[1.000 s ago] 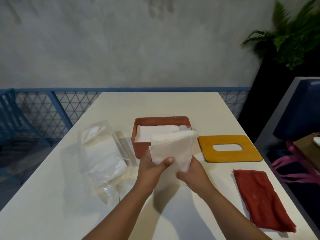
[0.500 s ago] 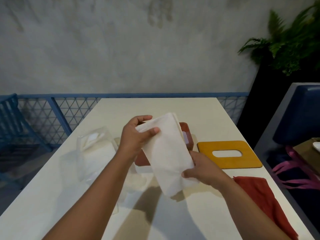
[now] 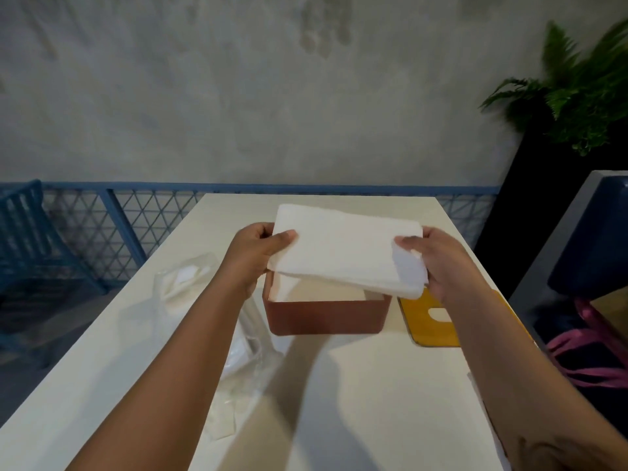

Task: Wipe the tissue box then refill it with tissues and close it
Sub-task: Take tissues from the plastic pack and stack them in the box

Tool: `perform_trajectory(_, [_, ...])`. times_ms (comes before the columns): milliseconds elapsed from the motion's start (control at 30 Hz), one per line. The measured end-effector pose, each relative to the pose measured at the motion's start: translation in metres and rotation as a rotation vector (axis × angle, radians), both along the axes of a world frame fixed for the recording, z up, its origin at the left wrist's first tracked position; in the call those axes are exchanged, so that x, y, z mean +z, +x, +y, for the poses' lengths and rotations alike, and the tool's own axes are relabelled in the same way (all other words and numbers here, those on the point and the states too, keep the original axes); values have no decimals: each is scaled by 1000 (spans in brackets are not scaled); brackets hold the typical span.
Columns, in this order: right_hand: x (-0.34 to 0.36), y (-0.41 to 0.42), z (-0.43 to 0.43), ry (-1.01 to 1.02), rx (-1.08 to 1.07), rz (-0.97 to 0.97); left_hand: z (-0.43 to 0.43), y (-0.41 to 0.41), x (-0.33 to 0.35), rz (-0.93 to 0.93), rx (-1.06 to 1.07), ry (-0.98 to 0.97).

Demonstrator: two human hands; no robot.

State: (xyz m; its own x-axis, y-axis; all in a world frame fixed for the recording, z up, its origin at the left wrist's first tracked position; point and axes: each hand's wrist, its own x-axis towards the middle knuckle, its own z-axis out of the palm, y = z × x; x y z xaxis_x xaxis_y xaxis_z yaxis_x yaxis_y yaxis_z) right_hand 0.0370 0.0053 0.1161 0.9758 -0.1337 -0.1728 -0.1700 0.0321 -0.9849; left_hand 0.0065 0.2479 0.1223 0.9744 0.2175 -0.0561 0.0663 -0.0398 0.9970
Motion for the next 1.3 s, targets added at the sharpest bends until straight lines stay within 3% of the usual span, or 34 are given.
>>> perform_trajectory(100, [20,16,11,-70,-77,-119,1,12,14,-46,80,58])
perform_trajectory(200, [26,27,21,-200,-107,-199,3,23,15,-61,152,241])
perform_trajectory(467, [-16,41,47,-475,-13,-100,-6,38,-20,123,131,818])
perform_trajectory(667, [-35,44,57,-665,81,-116,-11,43,-39,93,66,1119])
perform_trajectory(967, [-42,37,62,-924,194,-94,-8,46,-54,136,-35,1265])
perform_trajectory(1167, [-41,34,65,-1236,209,-203,-12,45,-59,99,13,1571])
perform_trajectory(1300, [-36,34,64,-1377,293,-308,-15,46,-55,39,-62,1555])
